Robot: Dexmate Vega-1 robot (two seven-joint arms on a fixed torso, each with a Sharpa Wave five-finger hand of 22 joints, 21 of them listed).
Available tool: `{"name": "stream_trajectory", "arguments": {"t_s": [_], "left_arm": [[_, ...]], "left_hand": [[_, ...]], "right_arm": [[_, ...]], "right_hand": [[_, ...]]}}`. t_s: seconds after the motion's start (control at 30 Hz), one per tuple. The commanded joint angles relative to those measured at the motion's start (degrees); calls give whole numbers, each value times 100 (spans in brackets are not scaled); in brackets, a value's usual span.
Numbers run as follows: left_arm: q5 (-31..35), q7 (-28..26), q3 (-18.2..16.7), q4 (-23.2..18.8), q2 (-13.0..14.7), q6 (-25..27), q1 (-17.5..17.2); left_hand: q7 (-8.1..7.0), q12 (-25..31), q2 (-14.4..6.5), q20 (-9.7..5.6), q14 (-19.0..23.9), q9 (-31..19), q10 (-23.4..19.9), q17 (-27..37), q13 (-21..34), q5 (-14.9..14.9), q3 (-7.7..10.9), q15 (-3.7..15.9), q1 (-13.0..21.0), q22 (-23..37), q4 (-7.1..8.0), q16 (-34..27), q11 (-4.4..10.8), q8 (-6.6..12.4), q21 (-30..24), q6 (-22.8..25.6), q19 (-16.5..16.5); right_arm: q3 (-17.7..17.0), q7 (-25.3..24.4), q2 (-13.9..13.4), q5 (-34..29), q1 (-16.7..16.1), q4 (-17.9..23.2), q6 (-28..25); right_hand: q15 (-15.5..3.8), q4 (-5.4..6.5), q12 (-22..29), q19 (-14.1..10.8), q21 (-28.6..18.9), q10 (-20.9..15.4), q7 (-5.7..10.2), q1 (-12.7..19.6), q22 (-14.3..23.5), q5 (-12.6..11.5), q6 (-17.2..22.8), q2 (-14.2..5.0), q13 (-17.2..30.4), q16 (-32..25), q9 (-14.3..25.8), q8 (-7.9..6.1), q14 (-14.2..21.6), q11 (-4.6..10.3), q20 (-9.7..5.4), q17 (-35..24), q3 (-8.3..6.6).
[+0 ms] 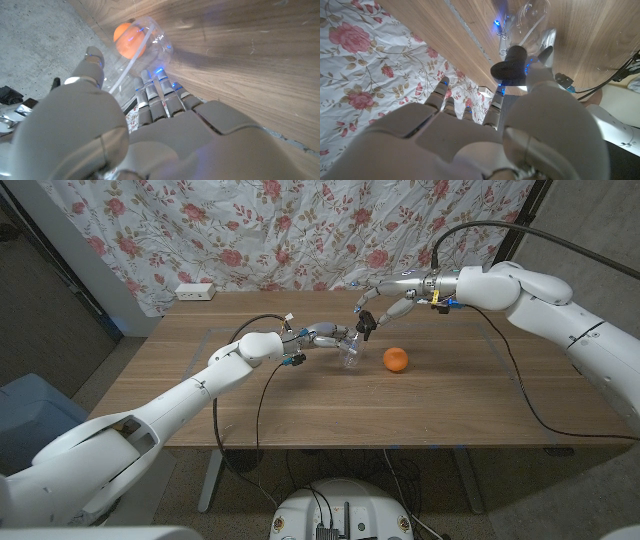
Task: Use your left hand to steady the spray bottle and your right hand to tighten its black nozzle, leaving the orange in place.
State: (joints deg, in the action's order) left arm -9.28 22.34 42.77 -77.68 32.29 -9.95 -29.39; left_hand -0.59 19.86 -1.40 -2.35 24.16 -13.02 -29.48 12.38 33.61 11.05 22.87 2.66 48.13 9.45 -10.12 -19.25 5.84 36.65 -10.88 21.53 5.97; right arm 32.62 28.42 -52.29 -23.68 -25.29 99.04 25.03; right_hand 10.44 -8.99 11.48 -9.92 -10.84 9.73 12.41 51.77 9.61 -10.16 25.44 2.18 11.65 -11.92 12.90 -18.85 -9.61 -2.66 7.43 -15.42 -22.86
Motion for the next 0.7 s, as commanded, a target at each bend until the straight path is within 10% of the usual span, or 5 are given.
{"name": "stream_trajectory", "arguments": {"t_s": [0.03,0.7], "left_arm": [[25,3,0,-54,28,30,-10],[70,16,12,-83,41,38,14]], "left_hand": [[-346,-1,-537,-222,45,-19,-411,29,15,27,44,756,388,13,13,22,361,613,17,448,46],[-347,-20,-535,-217,49,-14,-411,34,26,26,41,753,397,13,9,28,361,622,18,457,42]], "right_arm": [[67,225,57,203,132,-130,-1],[96,464,23,379,175,-89,-220]], "right_hand": [[-31,40,54,-97,-49,144,-8,-153,-8,10,234,54,8,-47,23,-100,58,19,-94,3,20],[-110,229,135,-265,-26,-192,-133,-706,-8,20,863,62,-3,-118,34,-300,208,18,-174,4,237]]}}
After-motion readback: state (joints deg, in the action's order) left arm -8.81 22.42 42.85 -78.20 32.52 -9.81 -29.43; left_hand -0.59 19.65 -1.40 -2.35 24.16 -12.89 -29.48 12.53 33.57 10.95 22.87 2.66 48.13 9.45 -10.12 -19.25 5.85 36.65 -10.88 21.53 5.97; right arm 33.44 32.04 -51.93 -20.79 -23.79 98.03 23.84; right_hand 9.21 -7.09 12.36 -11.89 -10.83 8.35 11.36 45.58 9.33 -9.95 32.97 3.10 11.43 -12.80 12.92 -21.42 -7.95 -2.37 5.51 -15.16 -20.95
